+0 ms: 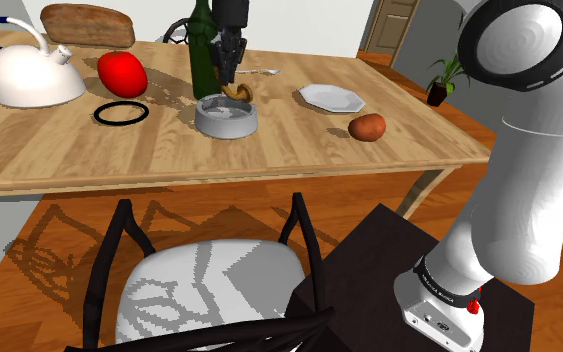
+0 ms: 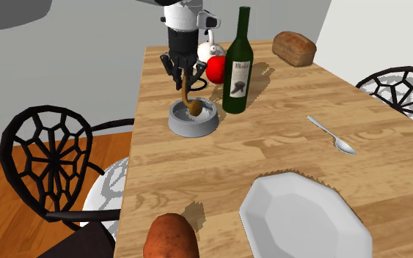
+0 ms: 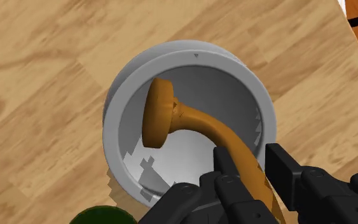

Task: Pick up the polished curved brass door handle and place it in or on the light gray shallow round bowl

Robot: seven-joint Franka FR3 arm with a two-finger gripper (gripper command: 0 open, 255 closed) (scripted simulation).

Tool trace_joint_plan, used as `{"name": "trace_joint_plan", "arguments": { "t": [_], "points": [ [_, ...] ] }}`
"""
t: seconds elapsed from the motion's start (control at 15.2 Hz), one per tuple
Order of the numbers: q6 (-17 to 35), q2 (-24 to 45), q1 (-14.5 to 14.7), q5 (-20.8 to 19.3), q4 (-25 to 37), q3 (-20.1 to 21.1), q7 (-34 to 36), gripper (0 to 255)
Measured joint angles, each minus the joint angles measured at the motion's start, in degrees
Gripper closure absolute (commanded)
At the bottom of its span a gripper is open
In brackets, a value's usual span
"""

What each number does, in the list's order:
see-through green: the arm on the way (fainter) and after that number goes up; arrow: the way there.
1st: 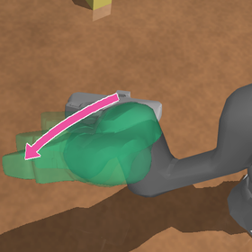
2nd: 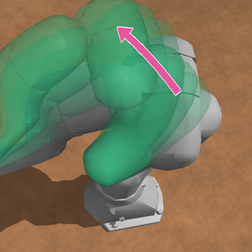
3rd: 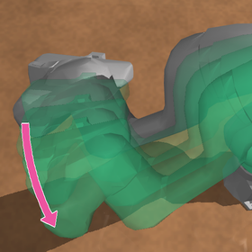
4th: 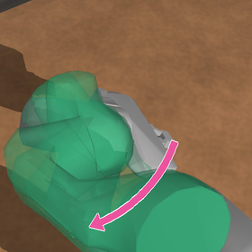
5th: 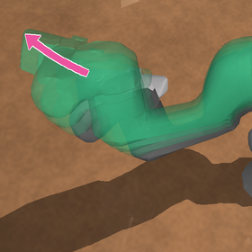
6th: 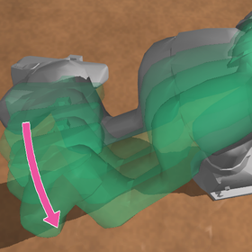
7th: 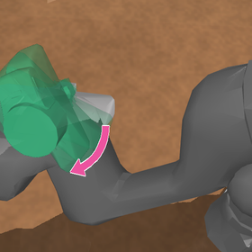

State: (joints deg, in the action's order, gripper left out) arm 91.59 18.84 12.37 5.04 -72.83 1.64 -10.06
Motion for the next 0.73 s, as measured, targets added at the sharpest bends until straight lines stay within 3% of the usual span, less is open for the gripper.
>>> {"name": "trace_joint_plan", "arguments": {
  "t": [0.13, 0.73],
  "points": [
    [0.09, 1.80, 0.35, -0.10, 1.69, 0.15, 0.49, 255],
    [7.18, 1.02, 0.52, -0.04, -6.18, 0.18, 0.09, 255]
  ]
}}
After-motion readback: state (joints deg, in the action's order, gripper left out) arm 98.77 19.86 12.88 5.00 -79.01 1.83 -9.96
